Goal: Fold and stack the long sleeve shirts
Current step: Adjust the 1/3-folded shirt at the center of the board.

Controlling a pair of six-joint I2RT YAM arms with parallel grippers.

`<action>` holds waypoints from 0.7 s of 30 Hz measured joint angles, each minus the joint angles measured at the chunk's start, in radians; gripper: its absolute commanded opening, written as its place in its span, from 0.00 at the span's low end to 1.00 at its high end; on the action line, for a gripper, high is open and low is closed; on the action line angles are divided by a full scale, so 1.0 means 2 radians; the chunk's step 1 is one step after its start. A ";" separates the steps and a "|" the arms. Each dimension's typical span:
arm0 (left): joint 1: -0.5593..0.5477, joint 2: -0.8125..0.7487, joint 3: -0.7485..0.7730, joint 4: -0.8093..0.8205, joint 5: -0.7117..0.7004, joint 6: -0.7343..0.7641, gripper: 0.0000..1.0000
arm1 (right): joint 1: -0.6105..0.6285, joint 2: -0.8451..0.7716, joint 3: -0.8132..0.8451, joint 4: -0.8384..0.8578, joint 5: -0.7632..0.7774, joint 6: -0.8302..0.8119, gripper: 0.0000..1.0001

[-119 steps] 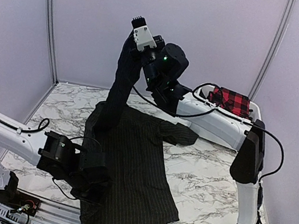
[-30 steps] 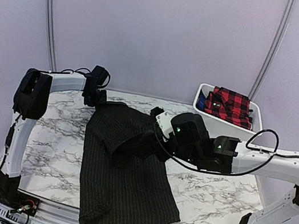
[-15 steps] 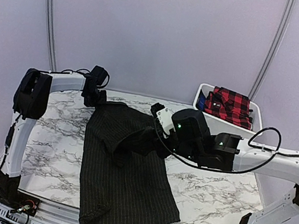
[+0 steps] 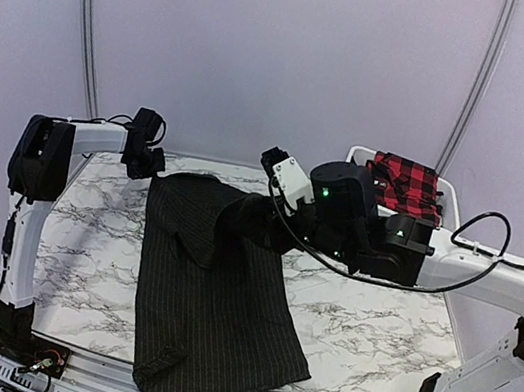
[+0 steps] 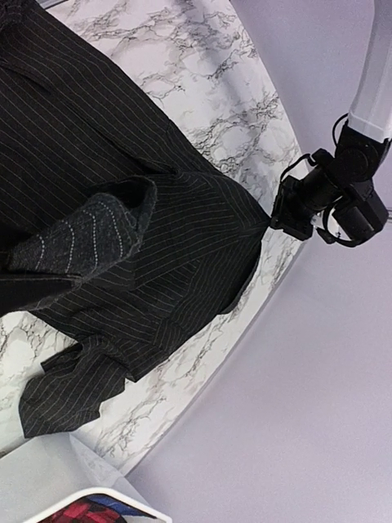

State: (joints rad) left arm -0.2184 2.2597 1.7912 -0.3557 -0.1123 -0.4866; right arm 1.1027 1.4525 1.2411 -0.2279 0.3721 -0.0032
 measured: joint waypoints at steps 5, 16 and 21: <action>0.013 -0.002 -0.033 0.018 0.001 -0.014 0.00 | 0.002 0.003 0.017 0.004 0.018 -0.027 0.00; 0.022 -0.002 -0.053 0.036 0.002 -0.041 0.11 | 0.002 0.035 0.092 0.129 0.109 -0.164 0.00; 0.022 -0.008 -0.061 0.041 0.004 -0.041 0.31 | 0.002 0.079 0.100 0.152 0.103 -0.199 0.00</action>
State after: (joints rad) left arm -0.1745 2.2433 1.6695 -0.2741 -0.1043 -0.5686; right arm 1.1065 1.6096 1.4406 0.0761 0.5777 -0.4019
